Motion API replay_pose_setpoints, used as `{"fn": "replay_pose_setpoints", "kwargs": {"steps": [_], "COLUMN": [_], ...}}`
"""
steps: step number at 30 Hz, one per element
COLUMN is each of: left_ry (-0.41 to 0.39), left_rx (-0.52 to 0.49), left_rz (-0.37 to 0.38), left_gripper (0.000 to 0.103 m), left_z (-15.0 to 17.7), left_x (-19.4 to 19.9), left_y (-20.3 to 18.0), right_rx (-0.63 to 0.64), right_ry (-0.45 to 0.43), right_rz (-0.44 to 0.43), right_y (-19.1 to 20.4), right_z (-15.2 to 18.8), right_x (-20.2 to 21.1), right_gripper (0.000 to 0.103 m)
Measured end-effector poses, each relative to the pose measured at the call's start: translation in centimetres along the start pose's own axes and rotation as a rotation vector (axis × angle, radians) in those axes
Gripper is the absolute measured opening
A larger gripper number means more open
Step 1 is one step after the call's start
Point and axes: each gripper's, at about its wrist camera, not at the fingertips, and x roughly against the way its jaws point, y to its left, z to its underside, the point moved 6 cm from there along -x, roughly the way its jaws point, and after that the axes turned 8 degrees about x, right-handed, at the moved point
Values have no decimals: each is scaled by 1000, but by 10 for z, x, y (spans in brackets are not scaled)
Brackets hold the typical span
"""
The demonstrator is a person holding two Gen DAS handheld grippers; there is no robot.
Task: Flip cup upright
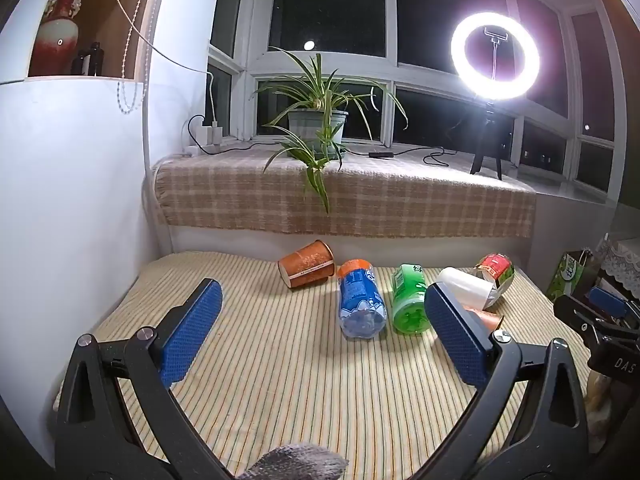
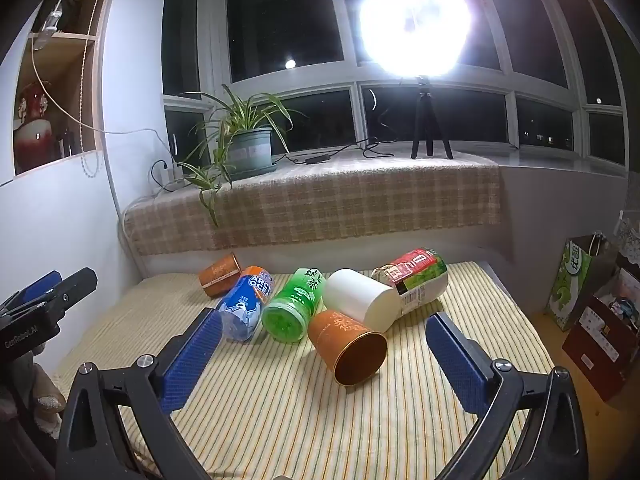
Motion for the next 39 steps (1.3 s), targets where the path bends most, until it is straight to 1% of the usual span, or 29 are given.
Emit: {"fn": "replay_pose_setpoints", "kwargs": {"steps": [1, 39], "left_ry": [-4, -2], "left_rx": [7, 1], "left_rz": [4, 1], "left_gripper": [103, 103], "left_z": [0, 0], "left_x": [0, 0], "left_y": [0, 0], "right_rx": [1, -5], "right_ry": [3, 16], "right_rz": [9, -2], "right_y": [-2, 4], "right_z": [-2, 0], "right_x": [-2, -8], "right_gripper": [103, 103]}}
